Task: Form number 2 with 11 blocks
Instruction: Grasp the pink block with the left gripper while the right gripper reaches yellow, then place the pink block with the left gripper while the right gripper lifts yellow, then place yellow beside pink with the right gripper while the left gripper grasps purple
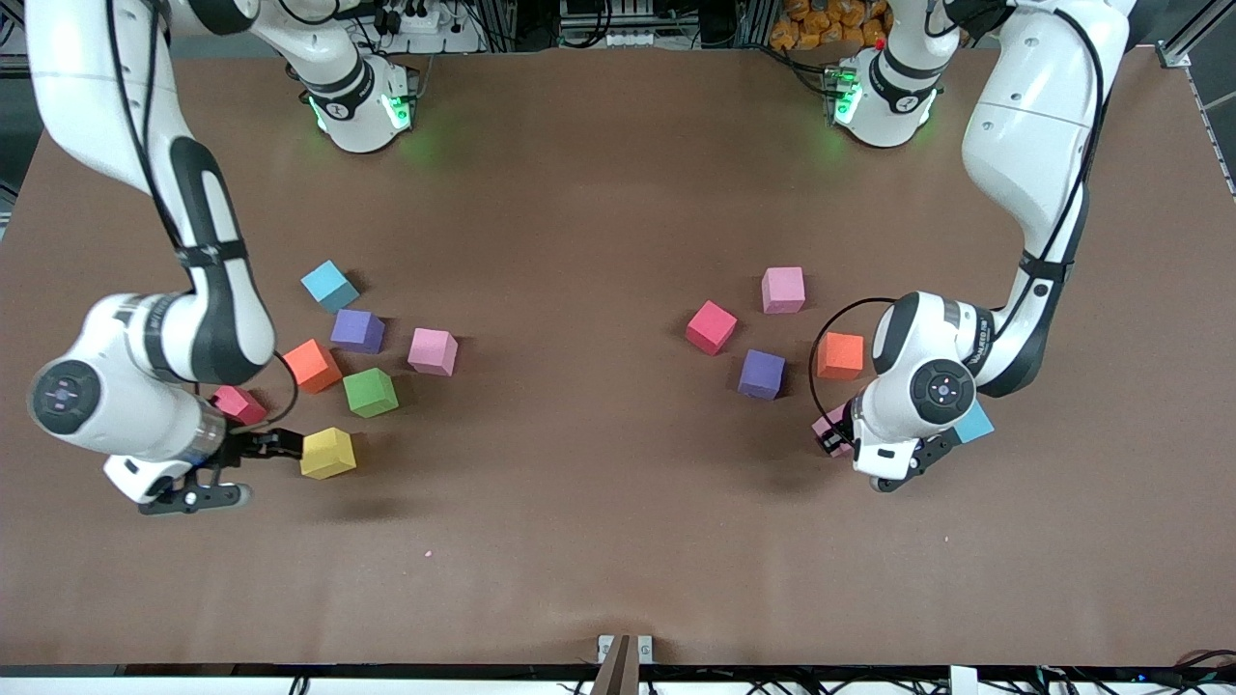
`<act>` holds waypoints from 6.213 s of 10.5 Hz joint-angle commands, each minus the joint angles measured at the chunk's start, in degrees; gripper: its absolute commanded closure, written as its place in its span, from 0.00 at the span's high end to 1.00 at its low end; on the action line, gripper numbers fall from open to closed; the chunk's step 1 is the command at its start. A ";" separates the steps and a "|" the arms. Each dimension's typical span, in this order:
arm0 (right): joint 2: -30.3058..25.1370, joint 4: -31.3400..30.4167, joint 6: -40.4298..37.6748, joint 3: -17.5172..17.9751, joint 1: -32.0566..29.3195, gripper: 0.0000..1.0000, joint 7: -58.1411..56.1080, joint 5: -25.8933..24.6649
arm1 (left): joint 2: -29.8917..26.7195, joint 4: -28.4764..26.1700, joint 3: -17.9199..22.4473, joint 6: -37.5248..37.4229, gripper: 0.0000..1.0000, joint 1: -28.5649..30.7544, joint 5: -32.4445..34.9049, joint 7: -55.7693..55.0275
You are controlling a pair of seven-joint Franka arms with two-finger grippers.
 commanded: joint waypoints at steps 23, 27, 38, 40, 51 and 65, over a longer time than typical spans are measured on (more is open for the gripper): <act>3.63 -9.78 15.23 1.49 1.09 0.99 -11.54 4.92 | 0.37 -4.70 -14.09 4.61 0.32 -35.08 7.86 -17.27; 3.63 -10.75 17.10 1.58 1.26 0.86 -11.54 4.92 | 2.12 -4.70 -14.44 5.06 0.32 -36.57 7.77 -16.74; -9.88 -13.55 6.71 1.76 3.36 0.57 -12.59 5.01 | -6.84 -3.73 -13.74 -4.34 1.00 -23.42 6.45 -26.74; -17.25 -20.56 7.17 1.76 6.35 0.57 -12.59 4.92 | -6.75 -4.61 -13.65 -5.32 1.00 -15.34 8.11 -27.03; -37.59 -46.96 12.17 2.19 33.49 0.57 -12.77 -10.39 | -2.45 -5.41 -14.35 -1.10 1.00 0.26 11.38 15.14; -23.18 -55.32 32.47 10.00 43.81 0.60 -13.64 -12.48 | -2.36 -10.07 -14.97 1.10 1.00 1.40 11.82 21.93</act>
